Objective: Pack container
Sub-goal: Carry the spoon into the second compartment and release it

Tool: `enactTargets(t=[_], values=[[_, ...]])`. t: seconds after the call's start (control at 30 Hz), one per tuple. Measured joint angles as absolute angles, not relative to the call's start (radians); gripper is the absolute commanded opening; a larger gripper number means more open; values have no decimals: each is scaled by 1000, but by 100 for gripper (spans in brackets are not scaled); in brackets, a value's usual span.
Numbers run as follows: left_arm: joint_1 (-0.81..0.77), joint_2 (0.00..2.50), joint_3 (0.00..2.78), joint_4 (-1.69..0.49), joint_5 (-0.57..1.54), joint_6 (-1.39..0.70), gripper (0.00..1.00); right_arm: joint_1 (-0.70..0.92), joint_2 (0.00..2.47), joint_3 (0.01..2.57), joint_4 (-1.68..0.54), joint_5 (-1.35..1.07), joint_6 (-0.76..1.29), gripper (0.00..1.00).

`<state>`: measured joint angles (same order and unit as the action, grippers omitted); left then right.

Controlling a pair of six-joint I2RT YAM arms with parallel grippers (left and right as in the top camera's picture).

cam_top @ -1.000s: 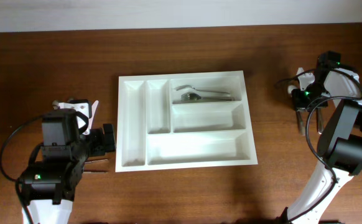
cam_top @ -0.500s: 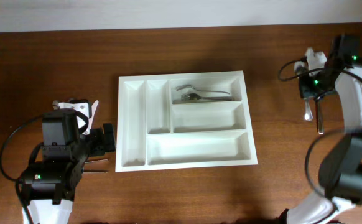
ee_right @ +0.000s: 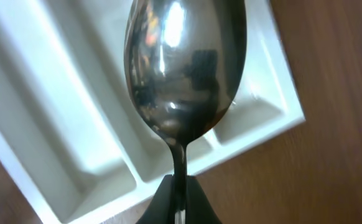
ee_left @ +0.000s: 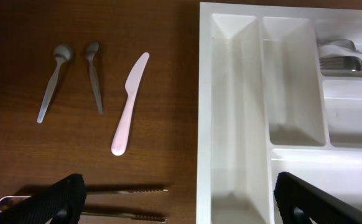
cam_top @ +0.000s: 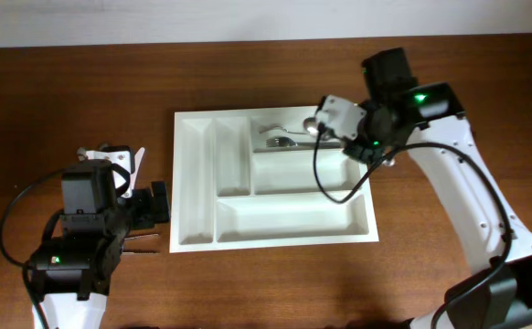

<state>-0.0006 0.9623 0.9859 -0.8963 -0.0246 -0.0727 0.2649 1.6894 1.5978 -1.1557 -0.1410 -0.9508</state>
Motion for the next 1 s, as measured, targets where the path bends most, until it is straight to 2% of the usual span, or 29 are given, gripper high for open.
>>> enactTargets(t=[0.23, 0.6, 0.7, 0.9, 1.0], values=[[-1, 962, 986, -898, -25, -73, 99, 363, 1755, 1451, -1055, -168, -1074, 4], [-1, 962, 986, -920, -25, -73, 99, 382, 1879, 1428, -923, -172, -1088, 4], [-1, 962, 986, -921, -25, -73, 99, 382, 1896, 1428, -918, -175, -1096, 16], [-1, 962, 986, -921, -25, -73, 99, 382, 1903, 1428, -923, -178, -1098, 16], [-1, 962, 986, -921, -25, -73, 99, 377, 1903, 1428, -926, -162, -1063, 20]])
